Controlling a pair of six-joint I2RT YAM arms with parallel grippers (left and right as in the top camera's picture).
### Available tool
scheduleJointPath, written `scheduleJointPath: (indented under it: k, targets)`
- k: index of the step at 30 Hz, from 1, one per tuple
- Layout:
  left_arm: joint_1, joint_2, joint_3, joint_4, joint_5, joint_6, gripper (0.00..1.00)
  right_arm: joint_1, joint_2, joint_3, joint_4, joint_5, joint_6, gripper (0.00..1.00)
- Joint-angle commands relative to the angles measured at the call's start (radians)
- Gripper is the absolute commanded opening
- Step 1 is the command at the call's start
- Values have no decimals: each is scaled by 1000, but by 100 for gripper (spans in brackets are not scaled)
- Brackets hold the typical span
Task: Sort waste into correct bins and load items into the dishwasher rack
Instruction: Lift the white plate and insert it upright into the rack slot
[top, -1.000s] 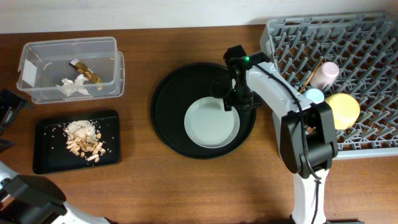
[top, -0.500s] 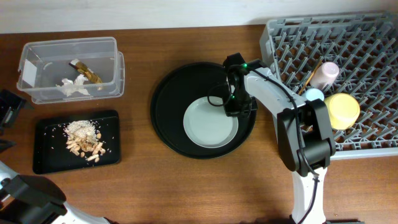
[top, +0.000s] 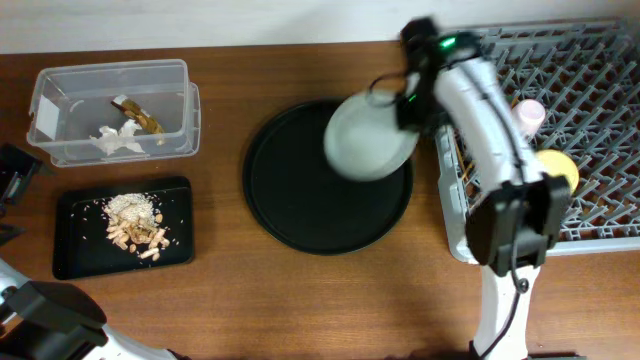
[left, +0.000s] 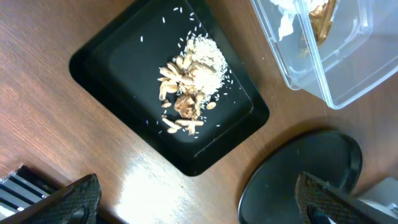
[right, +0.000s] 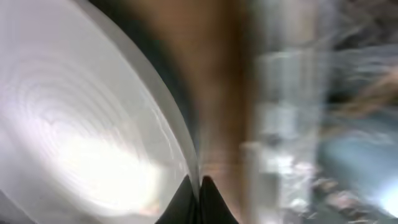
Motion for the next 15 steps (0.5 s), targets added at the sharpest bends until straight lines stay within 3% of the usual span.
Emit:
scheduleJointPath:
  k: [1,4,11,15]
  targets:
    - [6,-27,-6,-1,8,11,99,-100,-42,165,-57,397,144,4]
    - [6,-27,-6,-1,8,11,99,-153,-41,181,-49,579,243,4]
    - [6,-27,-6,-1,8,11,99,-151,-39,107,142,787,237,4]
    - [6,-27,-6,-1,8,11,99,-144,-39,40,262,789,165,4]
